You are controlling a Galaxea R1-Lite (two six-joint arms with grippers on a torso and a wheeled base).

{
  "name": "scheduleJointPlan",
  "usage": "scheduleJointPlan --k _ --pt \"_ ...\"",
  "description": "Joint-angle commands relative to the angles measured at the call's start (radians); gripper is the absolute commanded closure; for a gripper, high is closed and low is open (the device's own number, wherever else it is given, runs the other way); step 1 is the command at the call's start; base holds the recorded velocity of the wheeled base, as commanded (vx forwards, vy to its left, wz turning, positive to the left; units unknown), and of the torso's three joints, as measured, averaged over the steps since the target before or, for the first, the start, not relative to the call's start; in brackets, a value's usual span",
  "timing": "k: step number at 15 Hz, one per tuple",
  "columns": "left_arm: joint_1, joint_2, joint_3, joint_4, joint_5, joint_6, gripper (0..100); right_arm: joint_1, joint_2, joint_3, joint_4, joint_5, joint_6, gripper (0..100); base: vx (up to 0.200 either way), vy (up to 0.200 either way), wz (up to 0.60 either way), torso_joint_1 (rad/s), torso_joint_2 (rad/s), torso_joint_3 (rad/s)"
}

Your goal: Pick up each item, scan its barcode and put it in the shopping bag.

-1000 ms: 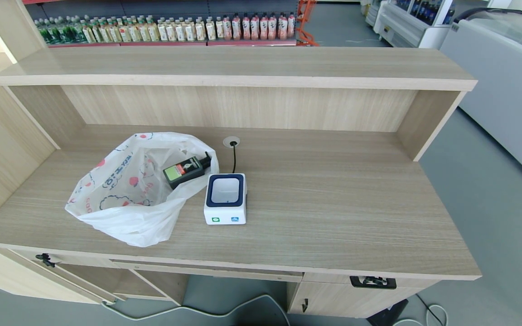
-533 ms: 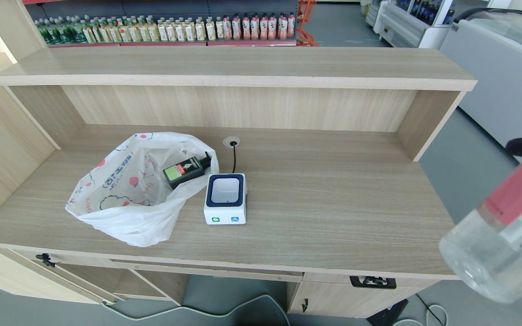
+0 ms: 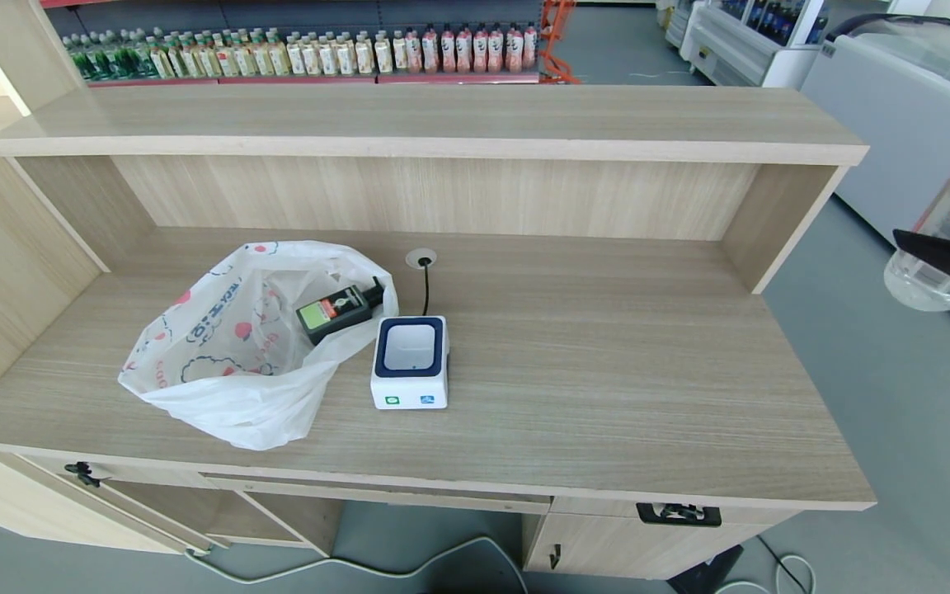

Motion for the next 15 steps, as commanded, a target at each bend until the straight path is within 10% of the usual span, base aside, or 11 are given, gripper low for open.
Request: scheduleJointPlan --k 1,15 --pt "0.0 0.0 0.0 -0.001 0.0 0.0 0 -0.007 -0.016 0.053 -0.039 0.003 -0.067 100 0.0 0.0 0.0 0.0 0.0 0.0" --pt "0.0 0.0 0.0 0.001 -0.001 0.003 0 -0.007 -0.059 0.114 -0.046 -0.003 -0.213 100 0.0 0.014 0.0 0.0 0.0 0.0"
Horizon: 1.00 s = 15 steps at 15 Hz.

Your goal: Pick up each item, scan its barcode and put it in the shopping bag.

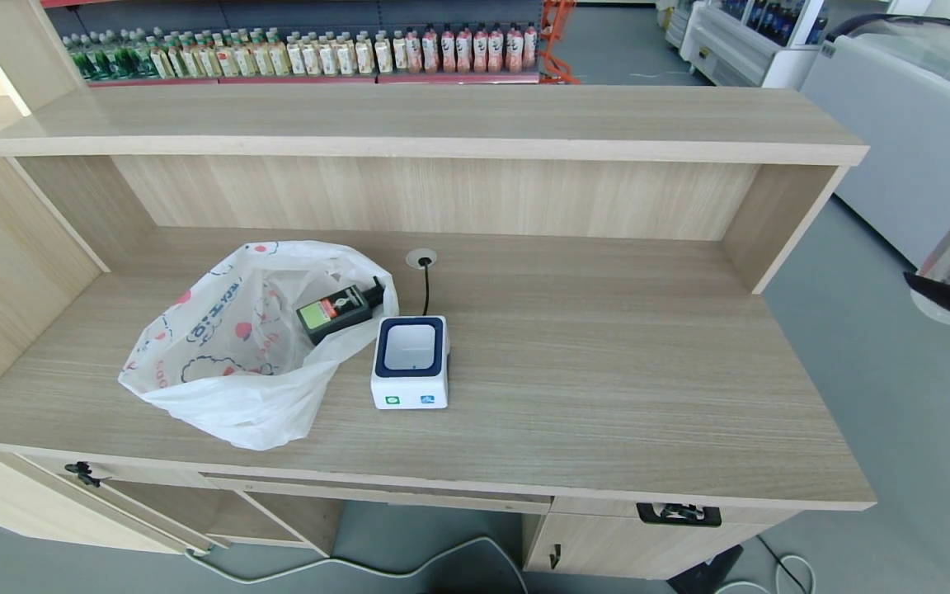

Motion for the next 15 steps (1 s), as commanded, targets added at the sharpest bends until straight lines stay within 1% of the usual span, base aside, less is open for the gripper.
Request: scheduleJointPlan --k 1,5,8,13,14,15 --pt "0.001 0.0 0.0 0.0 0.0 0.001 0 0.002 0.002 0.0 0.0 0.001 -0.001 100 0.0 0.2 0.0 0.002 0.0 0.002" --pt "0.001 0.0 0.0 0.0 0.0 0.001 0 0.002 0.039 -0.008 -0.014 0.001 -0.012 100 0.0 0.2 0.0 0.0 0.01 0.001" --pt "0.001 0.0 0.0 0.0 0.0 0.001 0 0.008 0.122 -0.006 -0.126 0.01 -0.023 100 0.0 0.2 0.0 0.001 0.0 0.004" --pt "0.001 0.0 0.0 0.0 0.0 0.001 0 0.124 0.254 -0.003 -0.238 0.03 -0.018 100 0.0 0.2 0.0 0.003 0.0 0.004" --pt "0.001 0.0 0.0 0.0 0.0 0.002 0 0.16 0.311 -0.008 -0.302 0.054 -0.018 100 0.0 0.2 0.0 0.002 0.01 0.002" --pt "0.001 0.0 0.0 0.0 0.0 0.002 0 0.172 0.332 -0.008 -0.33 0.07 -0.018 100 0.0 0.2 0.0 0.002 0.01 -0.002"
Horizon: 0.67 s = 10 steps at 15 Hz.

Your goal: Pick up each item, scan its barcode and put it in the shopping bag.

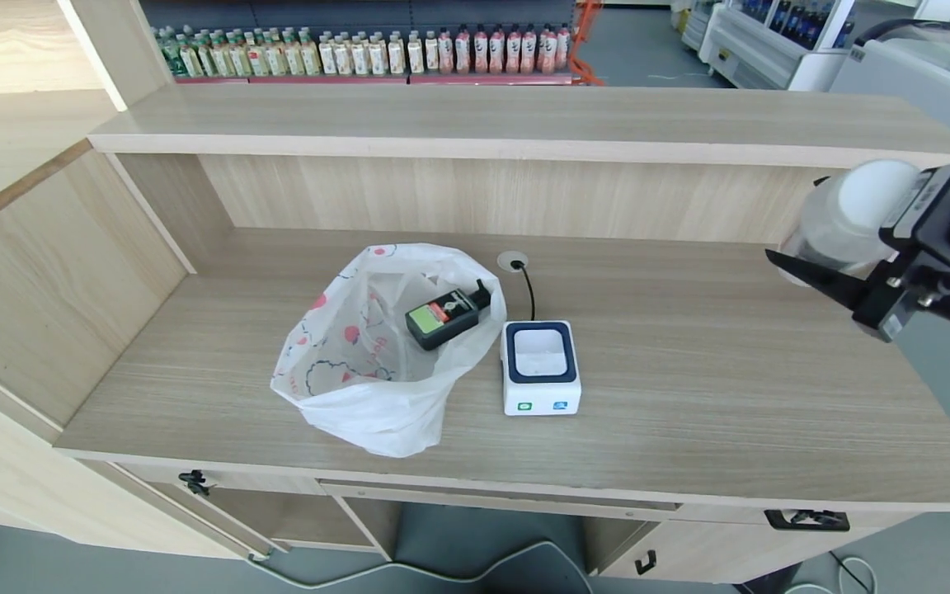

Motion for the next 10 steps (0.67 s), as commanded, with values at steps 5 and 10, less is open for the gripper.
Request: scheduleJointPlan --k 5,10 --pt "0.0 0.0 0.0 -0.002 0.001 0.004 0 0.044 0.152 0.027 -0.093 0.096 -0.008 100 0.0 0.08 0.0 0.0 0.0 0.001" --pt "0.0 0.0 0.0 -0.002 0.001 0.004 0 0.045 0.233 0.058 -0.214 0.204 -0.038 100 0.0 0.0 0.0 0.0 0.0 0.0"
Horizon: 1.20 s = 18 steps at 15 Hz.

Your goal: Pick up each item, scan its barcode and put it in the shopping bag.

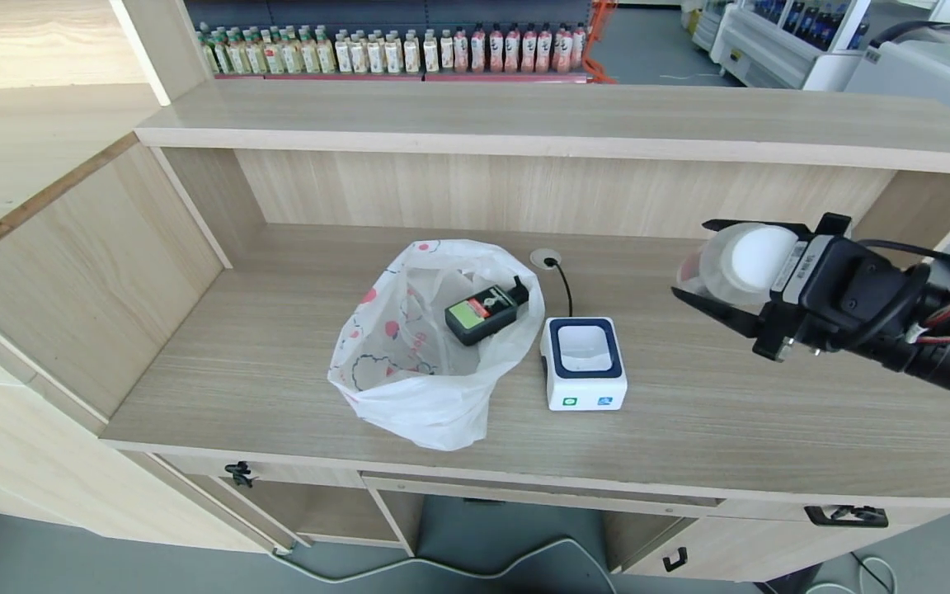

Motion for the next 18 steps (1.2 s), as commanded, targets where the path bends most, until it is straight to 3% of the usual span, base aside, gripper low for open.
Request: scheduleJointPlan --k 1,4,7,18 --pt "0.001 0.0 0.0 -0.001 0.0 0.0 0 0.001 0.048 0.006 -0.008 0.029 -0.02 100 0.0 0.0 0.0 0.0 0.0 0.0" --pt "0.001 0.0 0.0 -0.001 0.0 0.0 0 0.012 0.071 0.015 -0.014 0.063 -0.046 100 0.0 0.0 0.0 0.0 0.0 0.0" --pt "0.001 0.0 0.0 -0.001 0.0 0.0 0 0.041 0.136 0.041 -0.131 0.094 -0.048 100 0.0 0.0 0.0 0.0 0.0 0.0" --pt "0.001 0.0 0.0 -0.001 0.0 -0.001 0 0.041 0.264 0.118 -0.328 0.097 -0.069 100 0.0 0.0 0.0 0.0 0.0 0.0"
